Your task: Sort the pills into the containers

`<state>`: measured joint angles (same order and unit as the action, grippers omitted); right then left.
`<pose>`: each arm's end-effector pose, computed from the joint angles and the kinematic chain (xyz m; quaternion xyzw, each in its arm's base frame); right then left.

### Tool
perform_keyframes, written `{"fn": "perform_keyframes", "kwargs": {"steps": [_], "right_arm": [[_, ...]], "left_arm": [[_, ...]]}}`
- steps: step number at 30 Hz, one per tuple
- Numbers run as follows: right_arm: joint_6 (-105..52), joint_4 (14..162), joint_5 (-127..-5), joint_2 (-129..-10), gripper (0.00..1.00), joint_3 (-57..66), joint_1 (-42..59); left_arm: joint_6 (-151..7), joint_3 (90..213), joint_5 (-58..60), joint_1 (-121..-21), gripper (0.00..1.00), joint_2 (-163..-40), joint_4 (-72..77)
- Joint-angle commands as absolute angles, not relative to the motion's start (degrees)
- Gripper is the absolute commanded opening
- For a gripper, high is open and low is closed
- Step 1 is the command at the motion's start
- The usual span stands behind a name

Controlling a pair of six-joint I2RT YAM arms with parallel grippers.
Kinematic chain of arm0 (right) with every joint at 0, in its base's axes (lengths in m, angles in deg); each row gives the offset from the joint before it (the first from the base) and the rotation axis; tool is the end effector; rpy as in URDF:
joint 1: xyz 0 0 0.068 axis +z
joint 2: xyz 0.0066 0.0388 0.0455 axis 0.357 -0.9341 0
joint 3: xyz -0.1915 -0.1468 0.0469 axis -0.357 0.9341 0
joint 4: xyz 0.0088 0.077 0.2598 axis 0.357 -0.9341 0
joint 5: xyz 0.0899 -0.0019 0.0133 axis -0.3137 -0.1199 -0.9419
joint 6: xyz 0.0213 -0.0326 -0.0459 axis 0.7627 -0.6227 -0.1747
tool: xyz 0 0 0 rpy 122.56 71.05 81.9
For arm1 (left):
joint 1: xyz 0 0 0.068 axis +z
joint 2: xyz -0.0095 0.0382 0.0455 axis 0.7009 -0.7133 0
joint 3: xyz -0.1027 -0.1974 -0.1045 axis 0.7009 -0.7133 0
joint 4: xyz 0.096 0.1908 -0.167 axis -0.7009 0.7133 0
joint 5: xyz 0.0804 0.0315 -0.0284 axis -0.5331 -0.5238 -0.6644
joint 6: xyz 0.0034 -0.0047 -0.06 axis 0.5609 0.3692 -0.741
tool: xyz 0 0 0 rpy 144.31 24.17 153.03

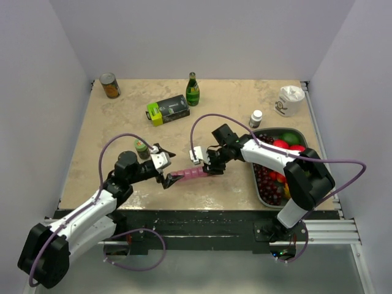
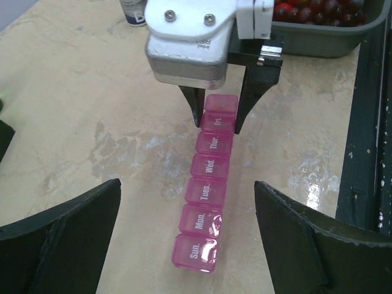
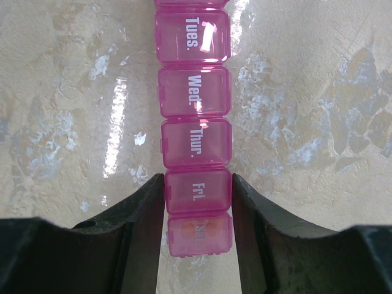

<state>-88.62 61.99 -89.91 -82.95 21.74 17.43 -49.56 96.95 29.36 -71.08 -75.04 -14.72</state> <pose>0.2464 0.2245 0.1491 -0.7273 0.5913 0.2242 0.2669 0.1864 -0.1231 0.1891 0.4267 0.6318 -0.3230 0.5607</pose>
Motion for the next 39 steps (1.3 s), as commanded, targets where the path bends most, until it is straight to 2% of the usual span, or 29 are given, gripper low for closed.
{"fn": "perform_keyframes", "kwargs": {"steps": [1, 21, 35, 38, 39], "right_arm": [[-89.85, 61.59, -92.65, -80.21, 0.09, 21.88, 17.58], [-90.11, 61.15, -94.85, -79.06, 0.09, 21.97, 17.58], [-89.93, 60.54, -96.17, -78.62, 0.08, 21.62, 17.58], [-89.85, 60.54, -96.35, -78.36, 0.08, 21.53, 17.49], [-89.76, 60.45, -96.61, -78.36, 0.08, 21.53, 17.32]], "left_arm": [[-42.91, 98.48, 26.12, -74.37, 0.94, -76.64, -15.8], [-29.64, 102.7, 17.77, -82.9, 0.92, -92.37, -13.17], [-26.99, 105.95, 17.5, -83.96, 0.68, -96.77, -8.25], [-26.9, 106.92, 17.85, -84.05, 0.55, -97.91, -7.1], [-26.9, 107.27, 17.85, -84.13, 0.47, -98.18, -6.92]]}}
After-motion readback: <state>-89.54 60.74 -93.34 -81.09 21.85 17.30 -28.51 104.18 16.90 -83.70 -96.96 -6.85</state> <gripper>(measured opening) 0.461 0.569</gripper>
